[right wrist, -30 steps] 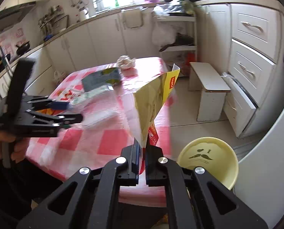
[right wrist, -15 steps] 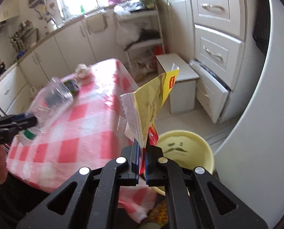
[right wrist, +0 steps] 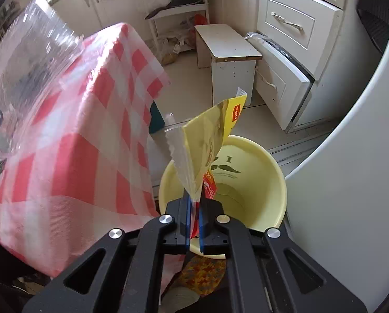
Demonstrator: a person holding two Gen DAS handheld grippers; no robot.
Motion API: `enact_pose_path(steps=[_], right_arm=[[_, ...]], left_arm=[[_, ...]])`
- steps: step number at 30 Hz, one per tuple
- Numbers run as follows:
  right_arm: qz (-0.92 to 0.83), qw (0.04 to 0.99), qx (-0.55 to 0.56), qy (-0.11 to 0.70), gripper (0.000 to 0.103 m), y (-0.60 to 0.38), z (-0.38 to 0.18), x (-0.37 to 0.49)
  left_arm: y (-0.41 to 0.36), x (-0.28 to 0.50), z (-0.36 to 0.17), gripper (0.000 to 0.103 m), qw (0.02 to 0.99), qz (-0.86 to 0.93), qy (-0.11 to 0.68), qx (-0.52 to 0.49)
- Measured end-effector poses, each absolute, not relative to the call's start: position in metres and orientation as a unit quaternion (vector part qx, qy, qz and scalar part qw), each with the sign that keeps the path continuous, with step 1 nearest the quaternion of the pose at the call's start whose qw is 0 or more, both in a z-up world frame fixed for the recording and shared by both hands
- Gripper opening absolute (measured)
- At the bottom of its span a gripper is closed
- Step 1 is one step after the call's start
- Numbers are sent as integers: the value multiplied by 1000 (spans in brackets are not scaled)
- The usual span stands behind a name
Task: Collect trash
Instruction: 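Carry the snack bag over the yellow bin and open the right tool, then lower the clear bottle into the yellow bin and open the left tool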
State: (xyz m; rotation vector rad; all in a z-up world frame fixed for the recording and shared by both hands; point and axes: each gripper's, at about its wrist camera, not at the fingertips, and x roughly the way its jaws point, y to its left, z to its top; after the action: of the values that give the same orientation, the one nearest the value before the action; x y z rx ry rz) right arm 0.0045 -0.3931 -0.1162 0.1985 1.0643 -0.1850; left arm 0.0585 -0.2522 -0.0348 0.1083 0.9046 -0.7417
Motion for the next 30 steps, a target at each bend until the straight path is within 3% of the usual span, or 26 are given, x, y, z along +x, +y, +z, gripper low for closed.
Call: enact_pose_path(steps=[6, 10, 16, 26, 30], right_arm=[[-98, 845, 82, 520, 13, -396, -132, 9], [-107, 844, 85, 519, 36, -400, -133, 7], [-117, 851, 94, 504, 42, -404, -117, -3], [-136, 888, 52, 436, 69, -387, -57, -52], [-141, 893, 57, 423, 70, -389, -54, -66]], left_arm=[[-270, 60, -40, 55, 829, -351, 432, 58], [-280, 61, -45, 55, 827, -349, 437, 63], [-299, 63, -55, 55, 820, -347, 450, 66], [-332, 61, -70, 55, 805, -356, 466, 94], [-353, 63, -72, 55, 803, -356, 465, 111]])
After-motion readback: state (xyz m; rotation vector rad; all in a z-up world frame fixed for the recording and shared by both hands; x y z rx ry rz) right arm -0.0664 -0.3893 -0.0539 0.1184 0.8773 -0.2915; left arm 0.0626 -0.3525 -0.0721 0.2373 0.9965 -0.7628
